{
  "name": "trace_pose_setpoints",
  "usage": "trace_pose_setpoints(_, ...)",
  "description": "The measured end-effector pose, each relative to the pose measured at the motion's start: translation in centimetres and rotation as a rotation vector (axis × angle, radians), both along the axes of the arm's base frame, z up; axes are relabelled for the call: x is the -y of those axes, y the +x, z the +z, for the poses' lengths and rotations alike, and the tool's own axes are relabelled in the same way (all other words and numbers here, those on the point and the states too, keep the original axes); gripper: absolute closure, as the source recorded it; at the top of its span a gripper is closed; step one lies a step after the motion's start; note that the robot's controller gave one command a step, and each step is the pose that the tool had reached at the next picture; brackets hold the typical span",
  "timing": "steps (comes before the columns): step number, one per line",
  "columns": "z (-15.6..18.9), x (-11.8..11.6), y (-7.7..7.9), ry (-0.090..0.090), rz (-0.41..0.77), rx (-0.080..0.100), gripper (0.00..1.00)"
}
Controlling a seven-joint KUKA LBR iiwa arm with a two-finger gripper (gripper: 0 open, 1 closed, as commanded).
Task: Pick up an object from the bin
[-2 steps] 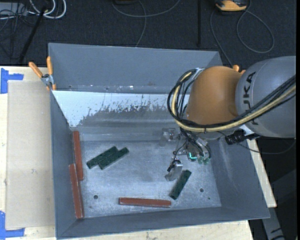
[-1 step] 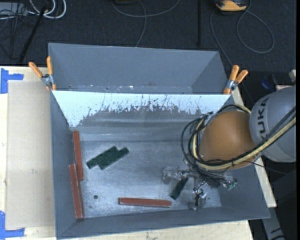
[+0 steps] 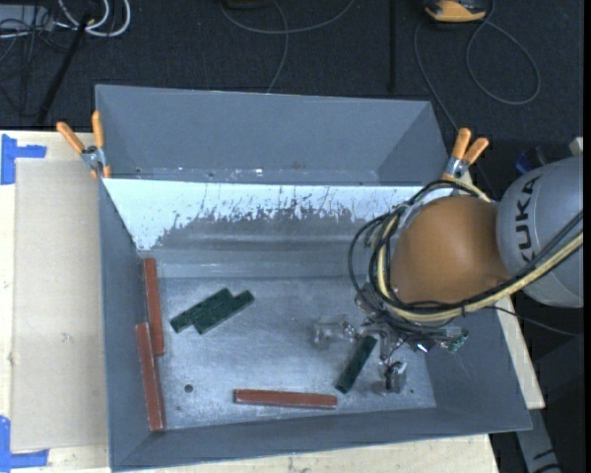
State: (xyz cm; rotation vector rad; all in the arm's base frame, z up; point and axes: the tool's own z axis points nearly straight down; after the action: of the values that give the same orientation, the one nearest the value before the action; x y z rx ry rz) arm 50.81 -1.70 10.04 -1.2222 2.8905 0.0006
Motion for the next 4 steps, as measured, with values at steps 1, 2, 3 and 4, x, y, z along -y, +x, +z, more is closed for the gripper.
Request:
trace_pose_setpoints(1,-0.1,-1.3,2.8,0.0,0.183,-0.001,0.0)
trace_pose_setpoints(2,-3.2,-1.6,1.2,0.0,0.321,-0.007,0.0)
trace_pose_setpoints(3,-3.2,-1.7,1.2,0.0,0.317,-0.005,0.0)
trace_pose_setpoints(4,-3.2,-1.7,1.2,0.0,0.314,-0.005,1.0)
